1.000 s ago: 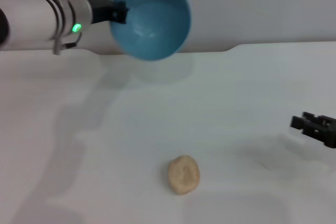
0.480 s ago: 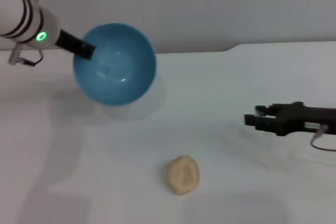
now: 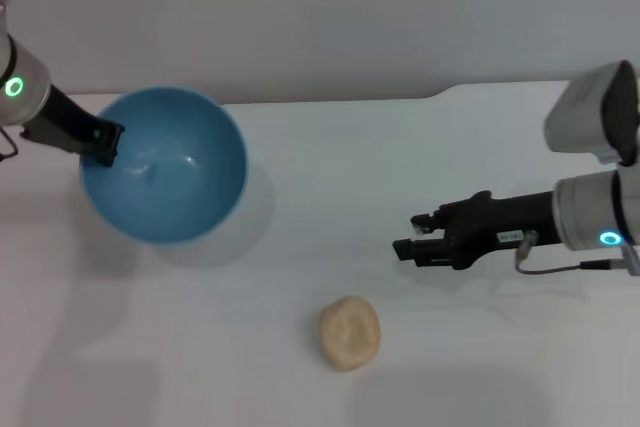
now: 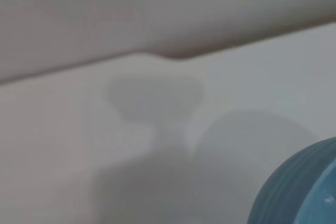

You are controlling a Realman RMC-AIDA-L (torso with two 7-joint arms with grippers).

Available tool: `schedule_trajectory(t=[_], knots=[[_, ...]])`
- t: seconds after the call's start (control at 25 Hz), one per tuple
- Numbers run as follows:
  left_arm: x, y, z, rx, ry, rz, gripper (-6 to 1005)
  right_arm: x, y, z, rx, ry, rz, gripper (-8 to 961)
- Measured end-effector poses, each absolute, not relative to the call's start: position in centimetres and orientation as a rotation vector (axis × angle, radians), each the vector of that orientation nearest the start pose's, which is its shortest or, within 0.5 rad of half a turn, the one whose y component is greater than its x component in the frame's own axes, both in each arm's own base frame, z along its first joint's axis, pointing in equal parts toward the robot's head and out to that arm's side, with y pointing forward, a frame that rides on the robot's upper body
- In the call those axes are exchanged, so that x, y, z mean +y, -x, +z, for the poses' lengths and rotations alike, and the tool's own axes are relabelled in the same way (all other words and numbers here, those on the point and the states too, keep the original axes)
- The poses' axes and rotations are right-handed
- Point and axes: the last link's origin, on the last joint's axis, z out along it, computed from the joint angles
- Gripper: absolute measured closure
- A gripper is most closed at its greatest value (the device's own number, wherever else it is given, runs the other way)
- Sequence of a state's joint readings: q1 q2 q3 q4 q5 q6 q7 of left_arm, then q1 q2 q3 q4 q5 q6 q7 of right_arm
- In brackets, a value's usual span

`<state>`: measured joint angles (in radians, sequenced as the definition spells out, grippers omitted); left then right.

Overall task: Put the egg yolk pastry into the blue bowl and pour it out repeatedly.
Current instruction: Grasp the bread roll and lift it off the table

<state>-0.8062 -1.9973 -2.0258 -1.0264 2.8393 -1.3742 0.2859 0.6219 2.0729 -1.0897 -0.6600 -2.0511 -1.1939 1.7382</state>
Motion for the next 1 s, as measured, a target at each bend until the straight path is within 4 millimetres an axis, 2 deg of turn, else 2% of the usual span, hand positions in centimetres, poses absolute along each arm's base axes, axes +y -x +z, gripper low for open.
schedule_trajectory(t=[0.24, 0.44, 0.72, 1.0], knots=[[41.7, 22.5, 4.8, -1.371, 2.068, 0.453, 987, 36.3, -23.8, -6.5, 0.803, 2.803, 0.164, 507], [41.2, 22.3, 3.8, -1.374, 2.103, 0.487, 987, 35.3, -22.8, -8.7, 0.785, 2.859, 0.126, 510], [40.9, 21.7, 2.4, -1.337, 2.150, 0.536, 986, 34.4, -22.2, -9.9, 0.806, 2.901, 0.113, 514], [40.7, 21.4, 1.9, -1.330, 2.169, 0.547, 986, 33.5, -22.9, -10.8, 0.842, 2.910, 0.043, 518]])
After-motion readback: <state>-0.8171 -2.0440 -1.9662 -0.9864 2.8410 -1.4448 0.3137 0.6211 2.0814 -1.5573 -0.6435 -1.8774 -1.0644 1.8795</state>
